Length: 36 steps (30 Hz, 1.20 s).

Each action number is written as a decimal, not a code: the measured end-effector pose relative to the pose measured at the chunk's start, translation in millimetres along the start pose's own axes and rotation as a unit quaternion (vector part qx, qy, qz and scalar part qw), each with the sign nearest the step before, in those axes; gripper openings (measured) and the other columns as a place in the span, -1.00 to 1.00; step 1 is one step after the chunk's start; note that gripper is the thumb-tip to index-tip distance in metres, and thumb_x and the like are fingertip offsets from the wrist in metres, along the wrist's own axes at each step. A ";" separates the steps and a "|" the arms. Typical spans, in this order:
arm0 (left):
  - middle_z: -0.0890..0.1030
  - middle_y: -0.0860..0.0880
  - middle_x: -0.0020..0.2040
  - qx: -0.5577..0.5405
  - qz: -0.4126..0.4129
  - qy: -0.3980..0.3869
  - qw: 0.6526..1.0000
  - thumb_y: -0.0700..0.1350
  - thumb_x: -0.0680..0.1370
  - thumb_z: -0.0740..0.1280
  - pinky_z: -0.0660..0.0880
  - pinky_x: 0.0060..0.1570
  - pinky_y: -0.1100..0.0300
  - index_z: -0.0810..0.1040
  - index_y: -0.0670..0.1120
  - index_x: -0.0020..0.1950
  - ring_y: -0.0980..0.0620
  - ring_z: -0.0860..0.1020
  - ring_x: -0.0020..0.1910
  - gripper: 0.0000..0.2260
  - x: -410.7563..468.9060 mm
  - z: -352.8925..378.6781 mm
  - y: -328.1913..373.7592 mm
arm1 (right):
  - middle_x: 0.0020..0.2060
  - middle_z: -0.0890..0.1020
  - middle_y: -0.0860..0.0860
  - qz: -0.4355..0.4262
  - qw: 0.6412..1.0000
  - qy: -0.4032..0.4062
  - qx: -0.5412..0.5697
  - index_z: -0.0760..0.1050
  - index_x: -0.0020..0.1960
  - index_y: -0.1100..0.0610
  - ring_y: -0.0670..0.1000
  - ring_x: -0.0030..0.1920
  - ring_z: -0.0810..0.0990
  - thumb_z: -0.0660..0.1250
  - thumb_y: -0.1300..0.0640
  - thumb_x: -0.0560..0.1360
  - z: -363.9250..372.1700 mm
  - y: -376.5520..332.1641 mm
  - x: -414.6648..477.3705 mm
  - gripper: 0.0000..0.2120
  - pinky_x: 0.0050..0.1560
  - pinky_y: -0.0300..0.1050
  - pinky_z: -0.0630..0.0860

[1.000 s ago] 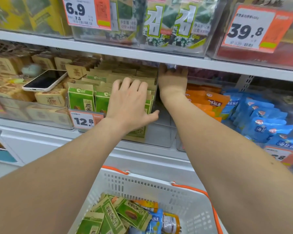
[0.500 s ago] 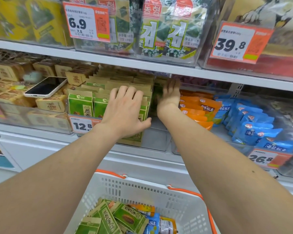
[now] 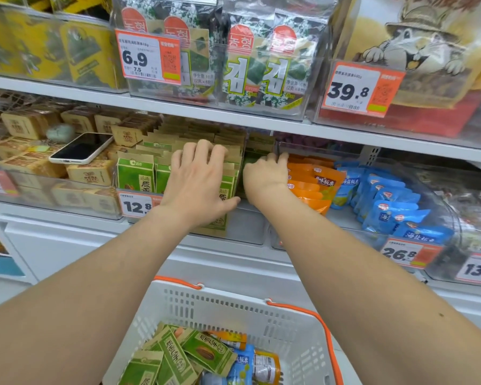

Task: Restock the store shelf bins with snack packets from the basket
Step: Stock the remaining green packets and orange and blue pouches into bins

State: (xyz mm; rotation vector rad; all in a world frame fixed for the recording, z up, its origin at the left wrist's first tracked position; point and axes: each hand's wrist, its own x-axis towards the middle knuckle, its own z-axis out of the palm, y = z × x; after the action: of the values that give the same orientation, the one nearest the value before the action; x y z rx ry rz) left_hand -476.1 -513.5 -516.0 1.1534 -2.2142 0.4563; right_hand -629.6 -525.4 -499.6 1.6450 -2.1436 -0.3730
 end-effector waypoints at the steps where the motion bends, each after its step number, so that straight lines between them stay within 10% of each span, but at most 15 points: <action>1: 0.41 -0.09 0.15 -0.002 -0.006 0.005 1.000 0.34 0.30 0.50 0.39 0.13 -0.11 0.39 -0.05 0.24 -0.18 0.39 0.11 -0.30 -1.8 -4.4 1.7 | 0.30 0.55 0.17 0.002 0.999 0.020 0.029 0.56 0.28 0.03 0.27 0.40 0.39 0.38 0.02 0.53 -0.5 1.8 -7.3 -0.66 0.46 0.31 0.19; 12: 0.58 -0.02 -0.29 0.018 -0.041 -0.209 0.977 0.20 0.54 0.28 0.59 -0.22 0.09 0.52 -0.05 -0.22 -0.15 0.60 -0.25 -0.66 -52.2 -34.3 5.9 | -0.46 0.57 0.09 -0.087 0.946 0.264 0.168 0.28 -0.28 0.08 0.16 -0.49 0.56 0.44 0.13 0.35 22.4 2.6 -103.4 -0.70 -0.37 -0.14 0.20; 27: 0.57 -0.07 0.33 -0.025 -0.066 -0.606 0.792 -0.10 0.61 0.36 0.54 0.14 0.07 0.60 -0.03 0.30 -0.10 0.57 0.24 -0.73 -223.6 43.0 9.5 | -0.15 0.49 0.09 -0.334 0.929 -0.092 0.127 0.46 -0.04 0.08 0.19 -0.15 0.50 0.25 0.12 0.59 104.7 -75.4 -204.3 -0.94 -0.19 -0.02 0.36; 36: 0.30 -0.01 0.63 0.049 -0.016 -0.787 0.615 0.12 0.42 0.63 0.51 0.31 -0.11 -0.07 0.14 0.71 -0.20 0.44 0.47 0.09 -262.7 73.8 12.4 | -0.34 0.41 0.00 -0.405 0.894 -0.169 0.087 0.33 -0.27 0.11 0.03 -0.38 0.41 0.32 0.28 0.54 131.9 -118.4 -230.1 -0.73 -0.27 -0.02 0.53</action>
State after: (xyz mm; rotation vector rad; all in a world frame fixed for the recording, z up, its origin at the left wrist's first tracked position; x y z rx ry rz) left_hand -394.5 -383.6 -742.0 2.0564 -3.4972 -0.9592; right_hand -540.8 -340.4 -705.2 2.7108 -1.6097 -0.7670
